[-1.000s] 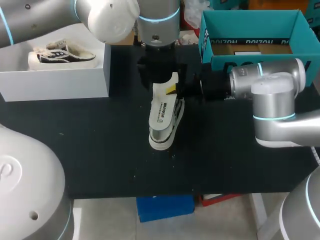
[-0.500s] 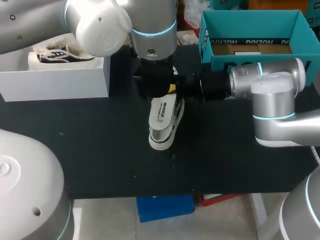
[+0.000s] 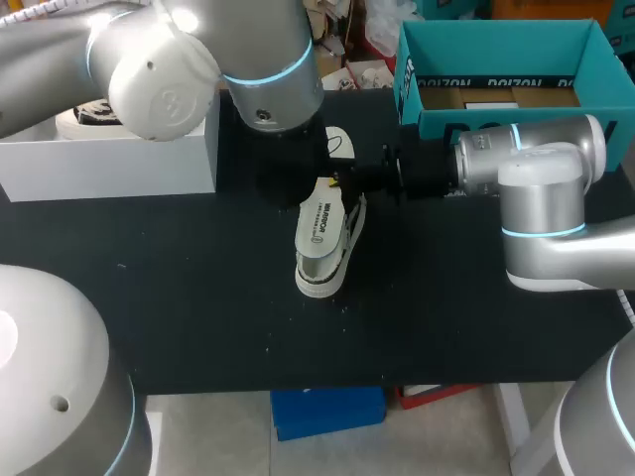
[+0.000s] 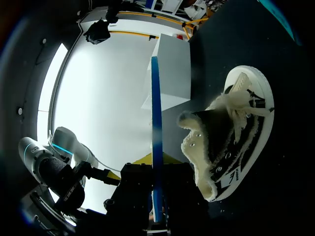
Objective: Take the shoe out of the shoebox, open the shoe tongue, remove and reinsert the insole, then place the shoe into the shoebox
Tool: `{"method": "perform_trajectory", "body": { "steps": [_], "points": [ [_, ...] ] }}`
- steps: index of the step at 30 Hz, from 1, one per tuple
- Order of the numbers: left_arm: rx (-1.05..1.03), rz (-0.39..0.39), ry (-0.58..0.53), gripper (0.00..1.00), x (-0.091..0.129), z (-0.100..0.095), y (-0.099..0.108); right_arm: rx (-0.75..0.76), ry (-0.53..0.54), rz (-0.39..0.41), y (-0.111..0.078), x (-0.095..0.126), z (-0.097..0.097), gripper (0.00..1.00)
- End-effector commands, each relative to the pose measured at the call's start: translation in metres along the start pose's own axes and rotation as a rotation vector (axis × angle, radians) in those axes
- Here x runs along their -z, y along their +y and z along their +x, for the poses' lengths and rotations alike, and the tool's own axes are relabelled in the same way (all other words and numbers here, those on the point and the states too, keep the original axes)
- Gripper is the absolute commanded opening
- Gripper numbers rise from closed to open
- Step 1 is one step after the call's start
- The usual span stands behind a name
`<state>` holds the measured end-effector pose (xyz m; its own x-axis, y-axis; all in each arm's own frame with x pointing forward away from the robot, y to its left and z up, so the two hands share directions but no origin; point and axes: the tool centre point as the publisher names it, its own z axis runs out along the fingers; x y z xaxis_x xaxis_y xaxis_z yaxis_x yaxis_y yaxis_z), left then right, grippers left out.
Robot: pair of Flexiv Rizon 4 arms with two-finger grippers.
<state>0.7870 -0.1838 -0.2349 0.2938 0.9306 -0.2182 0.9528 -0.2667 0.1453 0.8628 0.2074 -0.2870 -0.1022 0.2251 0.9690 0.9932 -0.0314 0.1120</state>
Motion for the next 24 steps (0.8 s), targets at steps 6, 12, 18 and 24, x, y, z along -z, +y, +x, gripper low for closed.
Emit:
{"method": "perform_trajectory", "body": {
  "steps": [6,12,18,24],
  "points": [
    [-0.112,-0.113,-0.44,1.0,0.01,0.039,-0.014,-0.001,-0.002,0.001,0.0,0.0,0.0,0.0],
    [-0.146,-0.126,-0.45,1.0,0.012,0.042,-0.014,-0.001,-0.002,0.001,0.0,0.0,0.0,0.0],
    [-0.146,-0.126,-0.45,1.0,0.012,0.042,-0.014,-0.001,-0.002,0.001,0.0,0.0,0.0,0.0],
    [-0.146,-0.126,-0.45,1.0,0.012,0.042,-0.014,-0.001,-0.002,0.001,0.0,0.0,0.0,0.0]
  ]
}}
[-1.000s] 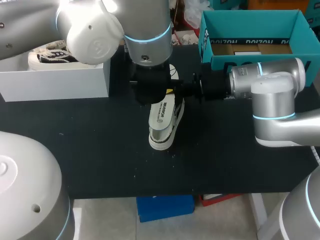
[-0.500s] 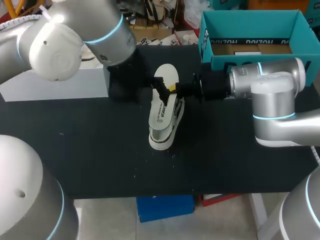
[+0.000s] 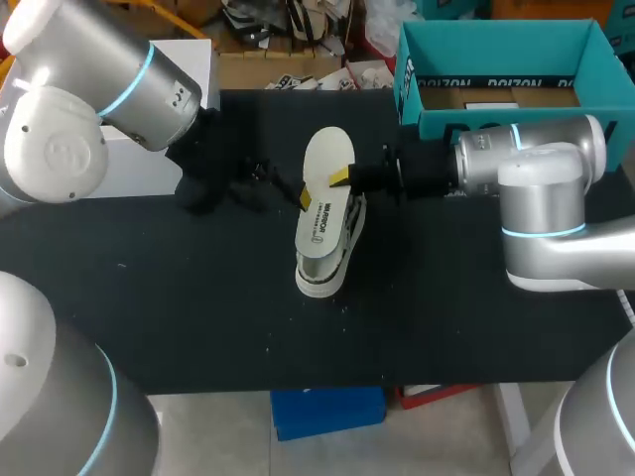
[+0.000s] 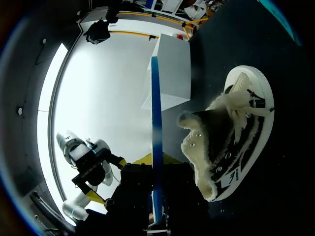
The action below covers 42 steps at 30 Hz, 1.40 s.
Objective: Take the shoe out of the shoebox, open the shoe tongue, remove and reinsert the insole, then place the shoe into the shoebox
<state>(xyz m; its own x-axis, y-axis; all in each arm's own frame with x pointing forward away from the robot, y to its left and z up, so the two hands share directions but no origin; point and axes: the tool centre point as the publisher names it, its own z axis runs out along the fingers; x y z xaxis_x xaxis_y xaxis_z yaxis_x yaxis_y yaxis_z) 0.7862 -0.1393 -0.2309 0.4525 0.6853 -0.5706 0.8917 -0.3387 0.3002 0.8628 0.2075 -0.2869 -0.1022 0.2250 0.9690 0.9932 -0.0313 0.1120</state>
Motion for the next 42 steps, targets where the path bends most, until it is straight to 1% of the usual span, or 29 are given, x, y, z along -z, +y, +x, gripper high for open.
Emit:
{"method": "perform_trajectory", "body": {
  "steps": [1,3,5,9,13,19,24,25,26,38,39,41,42],
  "points": [
    [-0.002,-0.018,-0.011,1.0,-0.002,0.002,-0.003,-0.001,-0.002,0.001,0.0,0.0,0.0,0.0],
    [-0.002,-0.018,-0.011,1.0,-0.002,0.002,-0.003,-0.001,-0.002,0.001,0.0,0.0,0.0,0.0],
    [0.055,0.011,-0.093,1.0,-0.006,0.007,-0.004,-0.001,-0.002,0.001,0.0,0.0,0.0,0.0],
    [0.12,-0.012,-0.205,1.0,-0.005,0.014,-0.007,-0.001,-0.002,0.001,0.0,0.0,0.0,0.0],
    [0.208,-0.058,-0.364,1.0,0.002,0.017,-0.005,-0.001,-0.002,0.001,0.0,0.0,0.0,0.0],
    [0.286,-0.154,-0.546,1.0,0.008,0.023,-0.001,-0.001,-0.002,0.001,0.0,0.0,0.0,0.0],
    [0.327,-0.242,-0.646,1.0,0.011,0.027,0.003,-0.001,-0.002,0.001,0.0,0.0,0.0,0.0],
    [0.341,-0.256,-0.656,1.0,0.012,0.028,0.004,-0.001,-0.002,0.001,0.0,0.0,0.0,0.0],
    [0.369,-0.241,-0.662,1.0,0.012,0.029,0.004,-0.001,-0.002,0.001,0.0,0.0,0.0,0.0],
    [0.369,-0.241,-0.662,1.0,0.012,0.029,0.004,-0.001,-0.002,0.001,0.0,0.0,0.0,0.0],
    [0.355,-0.286,-0.644,1.0,0.011,0.033,0.004,-0.001,-0.002,0.001,0.0,0.0,0.0,0.0],
    [0.283,-0.414,-0.593,1.0,0.008,0.04,0.005,-0.001,-0.002,0.001,0.0,0.0,0.0,0.0],
    [0.264,-0.443,-0.585,1.0,0.006,0.041,0.005,-0.001,-0.002,0.001,0.0,0.0,0.0,0.0]
  ]
}}
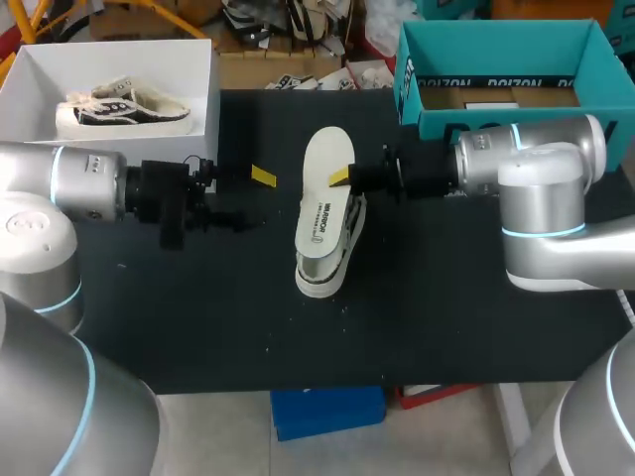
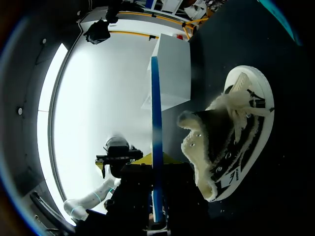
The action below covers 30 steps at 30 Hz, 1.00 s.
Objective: Take the shoe out of the shoebox, open the shoe tongue, remove and reinsert the insole, then place the shoe into the shoebox
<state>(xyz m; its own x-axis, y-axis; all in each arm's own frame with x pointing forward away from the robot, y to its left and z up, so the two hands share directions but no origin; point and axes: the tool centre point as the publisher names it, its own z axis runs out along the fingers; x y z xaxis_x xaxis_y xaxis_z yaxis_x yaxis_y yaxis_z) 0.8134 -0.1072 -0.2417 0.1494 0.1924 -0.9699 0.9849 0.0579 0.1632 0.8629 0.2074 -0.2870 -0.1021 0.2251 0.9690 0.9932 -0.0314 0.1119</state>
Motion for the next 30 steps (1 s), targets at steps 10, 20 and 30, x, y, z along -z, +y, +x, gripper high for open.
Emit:
{"method": "perform_trajectory", "body": {
  "steps": [10,20,30],
  "points": [
    [-0.143,-0.253,-0.096,1.0,-0.021,0.016,0.015,-0.001,-0.002,0.001,0.0,0.0,0.0,0.0],
    [-0.069,-0.216,-0.141,0.91,-0.049,0.026,0.034,-0.001,-0.002,0.001,0.0,0.0,0.0,0.0],
    [-0.041,-0.179,-0.139,0.39,-0.073,0.034,0.043,-0.001,-0.002,0.001,0.0,0.0,0.0,0.0]
  ]
}}
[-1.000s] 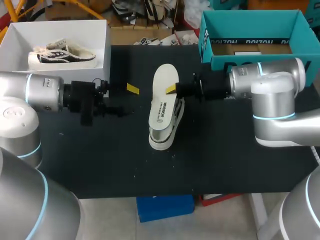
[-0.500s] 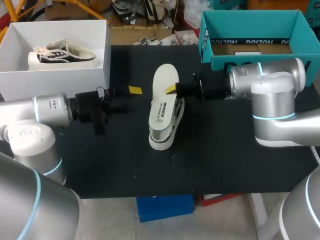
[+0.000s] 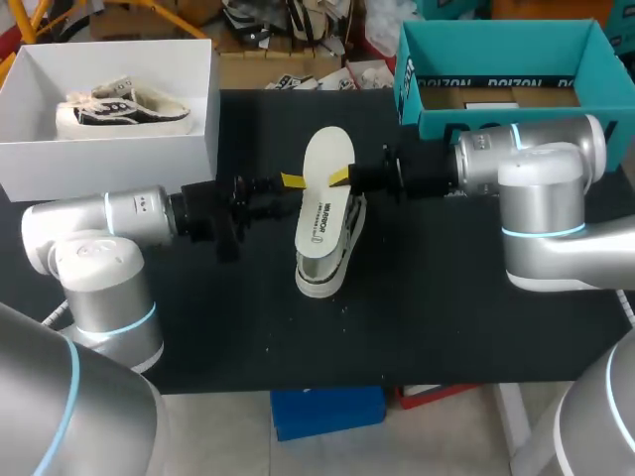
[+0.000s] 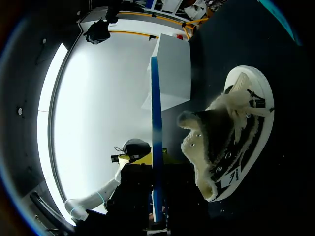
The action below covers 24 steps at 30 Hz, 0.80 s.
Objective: Take the shoe out of the shoebox, open the shoe tongue, remove and reinsert the insole, then place the shoe into the shoebox
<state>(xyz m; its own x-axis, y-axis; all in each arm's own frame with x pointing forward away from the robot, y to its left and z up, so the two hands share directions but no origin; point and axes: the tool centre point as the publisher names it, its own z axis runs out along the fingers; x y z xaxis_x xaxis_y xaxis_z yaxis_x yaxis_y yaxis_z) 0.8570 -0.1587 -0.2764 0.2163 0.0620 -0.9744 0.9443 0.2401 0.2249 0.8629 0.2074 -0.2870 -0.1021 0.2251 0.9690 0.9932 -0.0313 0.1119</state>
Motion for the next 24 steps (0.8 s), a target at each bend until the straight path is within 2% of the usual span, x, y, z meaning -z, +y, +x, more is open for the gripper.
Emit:
{"method": "perform_trajectory", "body": {
  "steps": [1,3,22,23,24],
  "points": [
    [0.006,0.014,0.001,0.38,-0.015,0.007,0.006,-0.001,-0.002,0.001,0.0,0.0,0.0,0.0],
    [0.013,0.019,-0.002,0.29,-0.019,0.008,0.005,-0.001,-0.002,0.001,0.0,0.0,0.0,0.0],
    [0.044,0.036,-0.033,0.25,-0.036,0.013,0.007,-0.001,-0.002,0.001,0.0,0.0,0.0,0.0],
    [0.046,0.036,-0.035,0.23,-0.036,0.013,0.007,-0.001,-0.002,0.001,0.0,0.0,0.0,0.0],
    [0.048,0.038,-0.038,0.15,-0.037,0.013,0.007,-0.001,-0.002,0.001,0.0,0.0,0.0,0.0]
  ]
}}
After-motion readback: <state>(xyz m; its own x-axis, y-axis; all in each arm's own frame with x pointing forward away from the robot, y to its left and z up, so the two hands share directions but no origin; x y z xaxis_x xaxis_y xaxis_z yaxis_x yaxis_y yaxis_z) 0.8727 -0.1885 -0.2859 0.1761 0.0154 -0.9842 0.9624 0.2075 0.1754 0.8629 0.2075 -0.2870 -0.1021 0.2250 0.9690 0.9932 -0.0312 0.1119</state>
